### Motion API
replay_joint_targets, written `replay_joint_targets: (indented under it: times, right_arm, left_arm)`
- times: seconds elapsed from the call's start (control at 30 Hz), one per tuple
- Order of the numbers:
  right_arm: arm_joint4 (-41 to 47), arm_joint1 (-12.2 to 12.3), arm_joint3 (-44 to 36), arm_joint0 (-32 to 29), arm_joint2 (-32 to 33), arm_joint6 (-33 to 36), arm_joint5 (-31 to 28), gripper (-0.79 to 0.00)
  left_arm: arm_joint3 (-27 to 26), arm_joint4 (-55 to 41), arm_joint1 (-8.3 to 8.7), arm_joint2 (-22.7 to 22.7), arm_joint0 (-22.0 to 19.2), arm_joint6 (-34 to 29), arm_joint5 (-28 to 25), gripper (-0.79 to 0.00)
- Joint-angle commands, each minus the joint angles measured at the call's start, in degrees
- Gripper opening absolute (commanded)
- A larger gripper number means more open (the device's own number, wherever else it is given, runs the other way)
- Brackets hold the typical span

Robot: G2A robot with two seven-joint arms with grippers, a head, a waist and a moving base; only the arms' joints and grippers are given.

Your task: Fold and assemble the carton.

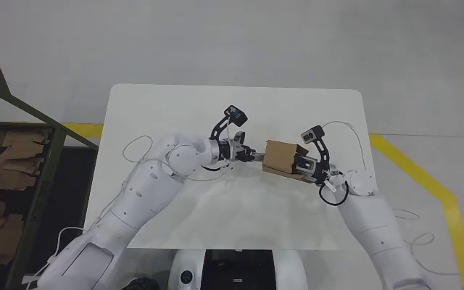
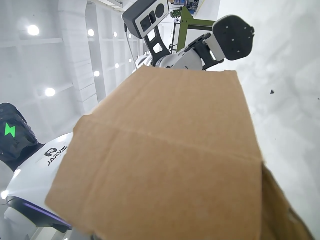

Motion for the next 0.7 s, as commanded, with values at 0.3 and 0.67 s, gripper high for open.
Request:
replay_joint_targets:
  times: [0.3,0.67]
  right_arm:
    - [0.0,0.1,-0.7,-0.4,0.0,-0.3,-0.1,-0.785]
    - [3.2,0.1,0.2,-0.2,0.3,1.8,0.3,-0.785]
  left_arm:
    - [-0.5,2.3,-0.04,0.1,-0.7,-2.6,5.4,0.000]
    - [-2.9,2.3,0.83,-3.6,2.9,0.9,4.3,0.000]
